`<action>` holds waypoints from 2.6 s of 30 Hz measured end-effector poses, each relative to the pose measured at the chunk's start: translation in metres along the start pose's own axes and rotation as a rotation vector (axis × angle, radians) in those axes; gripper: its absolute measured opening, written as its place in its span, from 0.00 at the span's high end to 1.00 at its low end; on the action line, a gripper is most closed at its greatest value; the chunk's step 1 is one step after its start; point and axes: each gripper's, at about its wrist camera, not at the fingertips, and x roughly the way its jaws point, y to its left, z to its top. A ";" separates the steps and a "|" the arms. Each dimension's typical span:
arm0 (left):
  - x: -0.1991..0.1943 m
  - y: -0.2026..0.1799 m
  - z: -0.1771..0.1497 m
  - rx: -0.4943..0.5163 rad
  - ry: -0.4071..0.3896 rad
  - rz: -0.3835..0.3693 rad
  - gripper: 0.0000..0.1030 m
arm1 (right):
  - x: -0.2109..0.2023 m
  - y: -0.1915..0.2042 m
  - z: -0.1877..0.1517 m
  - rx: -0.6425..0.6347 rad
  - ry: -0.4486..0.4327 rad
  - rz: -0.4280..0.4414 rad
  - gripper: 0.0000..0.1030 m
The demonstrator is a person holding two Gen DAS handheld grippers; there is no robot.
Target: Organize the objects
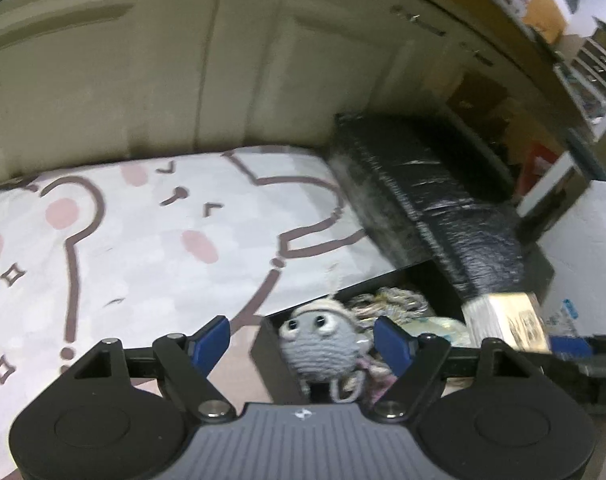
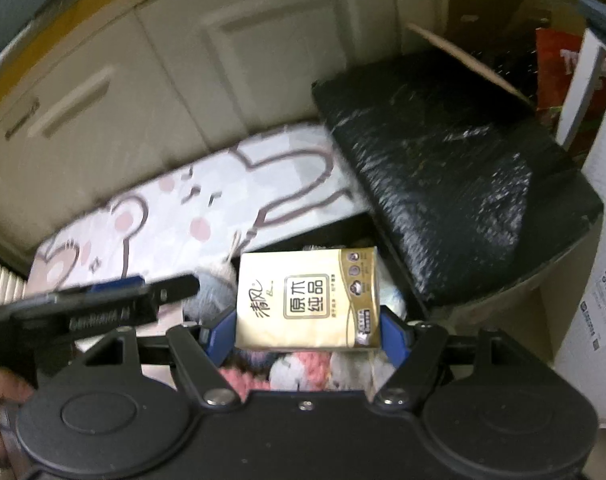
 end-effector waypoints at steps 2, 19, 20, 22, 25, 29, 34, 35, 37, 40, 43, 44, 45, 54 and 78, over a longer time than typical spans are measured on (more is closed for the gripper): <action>0.002 0.002 0.000 -0.002 0.014 0.033 0.24 | 0.006 0.004 -0.004 -0.033 0.041 -0.006 0.28; 0.024 0.009 -0.003 -0.028 0.064 0.070 0.26 | 0.028 0.026 -0.026 -0.224 0.221 -0.026 0.15; 0.025 0.010 -0.003 -0.032 0.067 0.072 0.26 | 0.025 0.026 -0.024 -0.213 0.207 -0.013 0.15; 0.027 0.012 -0.003 -0.034 0.076 0.081 0.26 | 0.016 0.025 -0.018 -0.182 0.166 0.017 0.30; 0.031 0.015 -0.005 -0.014 0.099 0.130 0.26 | 0.011 0.026 -0.015 -0.171 0.156 0.042 0.51; 0.033 0.023 -0.008 -0.024 0.119 0.138 0.26 | 0.021 0.031 -0.021 -0.218 0.223 0.007 0.73; 0.031 0.024 -0.006 -0.032 0.114 0.133 0.27 | 0.035 0.030 -0.032 -0.238 0.283 -0.020 0.78; 0.031 0.025 -0.005 -0.041 0.110 0.129 0.27 | 0.038 0.029 -0.034 -0.242 0.297 -0.022 0.78; 0.029 0.025 -0.004 -0.052 0.106 0.123 0.27 | 0.044 0.031 -0.040 -0.266 0.314 -0.035 0.77; 0.027 0.022 -0.003 -0.050 0.102 0.122 0.27 | 0.046 0.033 -0.041 -0.266 0.316 -0.042 0.77; 0.022 0.019 -0.002 -0.042 0.098 0.119 0.27 | 0.048 0.035 -0.041 -0.273 0.312 -0.051 0.76; 0.020 0.017 -0.002 -0.038 0.096 0.117 0.27 | 0.046 0.036 -0.041 -0.270 0.308 -0.051 0.76; 0.018 0.017 -0.002 -0.034 0.096 0.115 0.27 | 0.044 0.035 -0.040 -0.261 0.300 -0.048 0.76; -0.005 0.010 -0.006 -0.013 0.077 0.118 0.26 | 0.013 0.027 -0.026 -0.147 0.142 -0.056 0.72; -0.105 -0.004 -0.020 0.071 -0.027 0.181 0.01 | -0.055 0.021 -0.037 -0.055 -0.046 -0.154 0.13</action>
